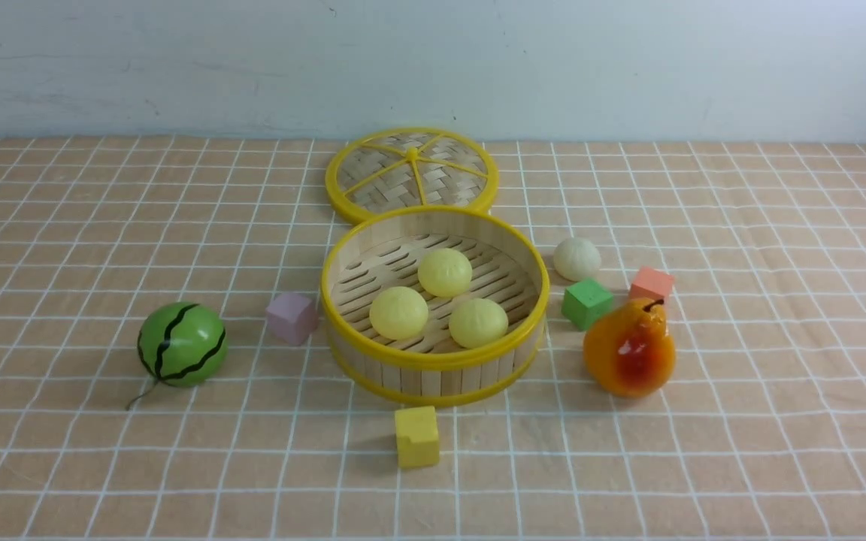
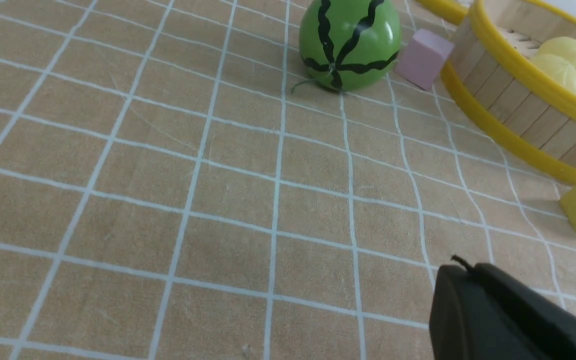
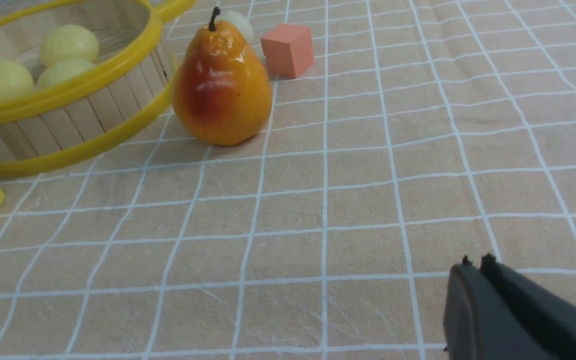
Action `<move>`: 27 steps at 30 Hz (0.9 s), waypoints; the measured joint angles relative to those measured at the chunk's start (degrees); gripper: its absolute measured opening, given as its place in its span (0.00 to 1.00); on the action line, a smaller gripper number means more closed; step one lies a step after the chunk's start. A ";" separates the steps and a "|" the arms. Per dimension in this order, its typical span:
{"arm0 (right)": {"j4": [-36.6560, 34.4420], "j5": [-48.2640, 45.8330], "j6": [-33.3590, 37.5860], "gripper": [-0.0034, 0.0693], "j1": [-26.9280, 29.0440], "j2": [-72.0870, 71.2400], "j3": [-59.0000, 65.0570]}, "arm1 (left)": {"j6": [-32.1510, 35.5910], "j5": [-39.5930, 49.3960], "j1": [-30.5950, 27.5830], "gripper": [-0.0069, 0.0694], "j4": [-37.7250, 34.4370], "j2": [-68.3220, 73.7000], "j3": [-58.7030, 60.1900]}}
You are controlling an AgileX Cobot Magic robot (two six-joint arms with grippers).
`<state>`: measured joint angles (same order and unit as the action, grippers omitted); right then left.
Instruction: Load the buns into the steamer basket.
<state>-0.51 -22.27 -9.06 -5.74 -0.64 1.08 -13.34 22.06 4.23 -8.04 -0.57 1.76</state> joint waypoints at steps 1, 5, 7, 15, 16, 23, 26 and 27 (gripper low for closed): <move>0.00 0.00 0.00 0.06 0.00 0.00 0.00 | 0.00 0.00 0.00 0.07 0.00 0.00 0.00; 0.00 0.00 0.00 0.07 0.00 0.00 0.00 | 0.00 0.00 0.00 0.07 0.00 0.00 0.00; 0.00 0.00 0.00 0.07 0.00 0.00 0.00 | 0.00 0.00 0.00 0.07 0.00 0.00 0.00; 0.00 0.00 0.00 0.09 0.00 0.00 0.00 | 0.00 0.01 0.00 0.07 0.00 0.00 0.00; 0.00 0.00 0.00 0.09 0.00 0.00 0.00 | 0.00 0.01 0.00 0.07 0.00 0.00 0.00; 0.00 0.00 0.00 0.10 0.00 0.00 0.00 | 0.00 -0.04 0.00 0.07 0.00 0.00 0.00; 0.00 0.00 0.00 0.11 0.00 0.00 0.00 | 0.00 -0.04 0.00 0.07 0.00 0.00 0.00; 0.00 0.00 0.00 0.11 0.00 0.00 0.00 | 0.00 -0.04 0.00 0.07 0.00 0.00 0.00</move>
<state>-0.51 -22.27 -9.06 -5.74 -0.64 1.08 -13.34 22.02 4.23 -8.04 -0.57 1.76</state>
